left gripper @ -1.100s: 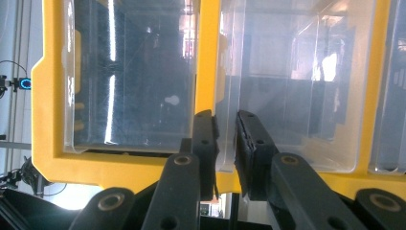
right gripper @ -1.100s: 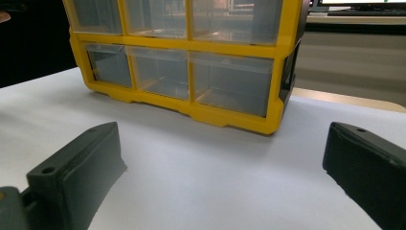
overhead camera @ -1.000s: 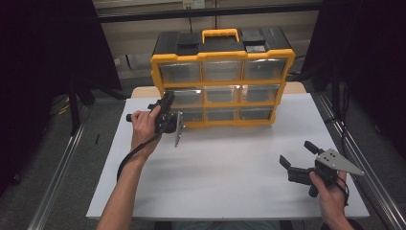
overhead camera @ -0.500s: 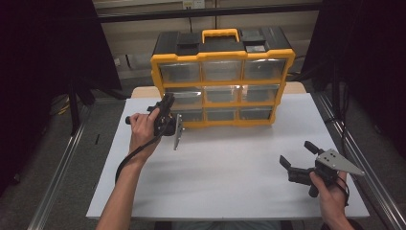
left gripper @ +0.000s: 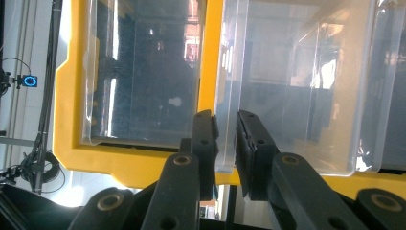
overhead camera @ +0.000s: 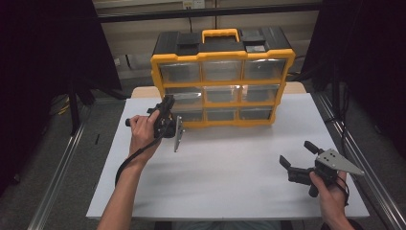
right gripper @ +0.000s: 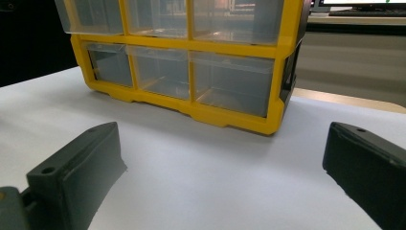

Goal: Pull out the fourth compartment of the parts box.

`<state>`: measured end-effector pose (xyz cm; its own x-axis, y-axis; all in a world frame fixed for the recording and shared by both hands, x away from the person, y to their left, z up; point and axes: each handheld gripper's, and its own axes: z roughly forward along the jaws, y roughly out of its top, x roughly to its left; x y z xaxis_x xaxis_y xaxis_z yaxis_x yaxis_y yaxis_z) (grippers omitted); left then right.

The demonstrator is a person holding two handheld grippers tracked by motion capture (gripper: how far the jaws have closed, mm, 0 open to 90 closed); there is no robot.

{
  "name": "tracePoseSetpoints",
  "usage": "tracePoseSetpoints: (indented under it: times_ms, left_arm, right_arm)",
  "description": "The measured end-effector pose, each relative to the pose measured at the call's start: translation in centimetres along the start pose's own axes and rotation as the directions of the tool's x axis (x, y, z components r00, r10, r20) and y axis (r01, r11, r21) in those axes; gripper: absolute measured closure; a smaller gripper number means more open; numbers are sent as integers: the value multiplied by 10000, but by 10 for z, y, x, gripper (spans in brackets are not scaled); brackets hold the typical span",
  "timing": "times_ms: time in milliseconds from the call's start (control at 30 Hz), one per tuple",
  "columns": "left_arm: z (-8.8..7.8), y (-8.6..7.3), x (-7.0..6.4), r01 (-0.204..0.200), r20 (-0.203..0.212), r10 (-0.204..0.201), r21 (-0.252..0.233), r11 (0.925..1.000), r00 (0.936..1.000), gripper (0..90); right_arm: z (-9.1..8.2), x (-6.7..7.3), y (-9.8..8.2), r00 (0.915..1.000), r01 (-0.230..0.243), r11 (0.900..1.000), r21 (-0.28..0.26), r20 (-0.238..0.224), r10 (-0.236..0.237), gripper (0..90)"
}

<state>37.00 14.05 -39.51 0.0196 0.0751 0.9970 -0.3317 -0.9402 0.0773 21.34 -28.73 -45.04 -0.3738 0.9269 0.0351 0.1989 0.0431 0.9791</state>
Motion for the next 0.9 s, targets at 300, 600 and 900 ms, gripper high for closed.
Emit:
tracePoseSetpoints:
  times_ms: [300, 600, 900]
  left_arm:
    - [-2, 0, 1, -138, 67, 139, -24, 9999, 9999, 790]
    - [-7, 1, 1, -303, 62, 303, -44, 9995, 9995, 794]
    - [-10, 1, 2, -326, 149, 328, -135, 9994, 9994, 795]
  right_arm:
    - [0, -1, 0, 10000, -34, 10000, -49, 21, 34, 0]
    - [0, 0, 0, 10000, 31, 10000, -13, 17, -31, 0]
    - [1, 1, 0, 10000, 53, 10000, 8, -7, -53, 0]
